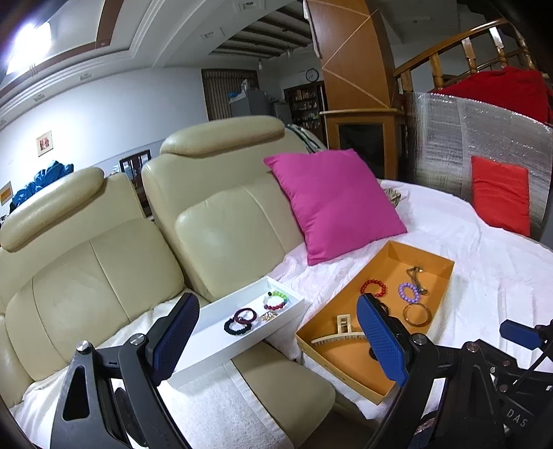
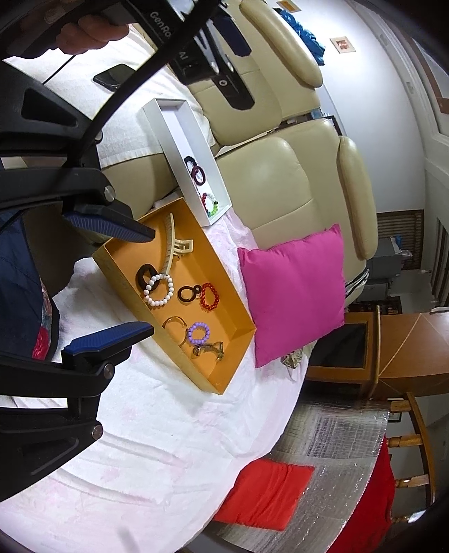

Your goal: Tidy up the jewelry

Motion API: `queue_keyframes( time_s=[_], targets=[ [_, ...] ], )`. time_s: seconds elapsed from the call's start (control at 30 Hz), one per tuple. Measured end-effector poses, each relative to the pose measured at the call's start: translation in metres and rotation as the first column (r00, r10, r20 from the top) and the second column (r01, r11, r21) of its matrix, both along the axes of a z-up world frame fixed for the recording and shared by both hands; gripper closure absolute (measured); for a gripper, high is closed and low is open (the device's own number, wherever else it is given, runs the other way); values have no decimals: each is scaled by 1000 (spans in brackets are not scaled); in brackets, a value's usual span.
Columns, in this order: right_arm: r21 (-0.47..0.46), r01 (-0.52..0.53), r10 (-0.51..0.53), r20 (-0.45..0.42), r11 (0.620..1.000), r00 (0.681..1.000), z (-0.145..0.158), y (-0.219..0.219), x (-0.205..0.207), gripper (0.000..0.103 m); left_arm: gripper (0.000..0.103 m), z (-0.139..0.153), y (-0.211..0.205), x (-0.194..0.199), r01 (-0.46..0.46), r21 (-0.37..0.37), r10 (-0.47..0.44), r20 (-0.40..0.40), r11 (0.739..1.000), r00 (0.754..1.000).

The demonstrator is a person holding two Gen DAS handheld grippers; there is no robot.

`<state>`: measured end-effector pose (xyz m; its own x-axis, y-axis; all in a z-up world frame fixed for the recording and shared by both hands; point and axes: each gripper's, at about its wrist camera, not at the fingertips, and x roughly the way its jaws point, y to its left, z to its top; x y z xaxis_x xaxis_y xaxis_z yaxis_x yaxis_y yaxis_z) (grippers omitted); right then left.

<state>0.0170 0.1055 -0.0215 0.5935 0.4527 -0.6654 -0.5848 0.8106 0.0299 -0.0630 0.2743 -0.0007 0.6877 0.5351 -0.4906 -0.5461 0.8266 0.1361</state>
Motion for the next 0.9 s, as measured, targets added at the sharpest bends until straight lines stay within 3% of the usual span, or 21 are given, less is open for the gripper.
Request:
queue_keyframes(
  time_s=[0.57,0.9],
  targets=[
    [-47,19,-23,-101,999,995,-46,21,61,51,11,-55,26,66,8,-76,-18,-132,997,991],
    [-28,67,-70,-126,997,990,-55,11,84,51,11,-66,17,99,68,-82,-81,-167,994,983]
  ],
)
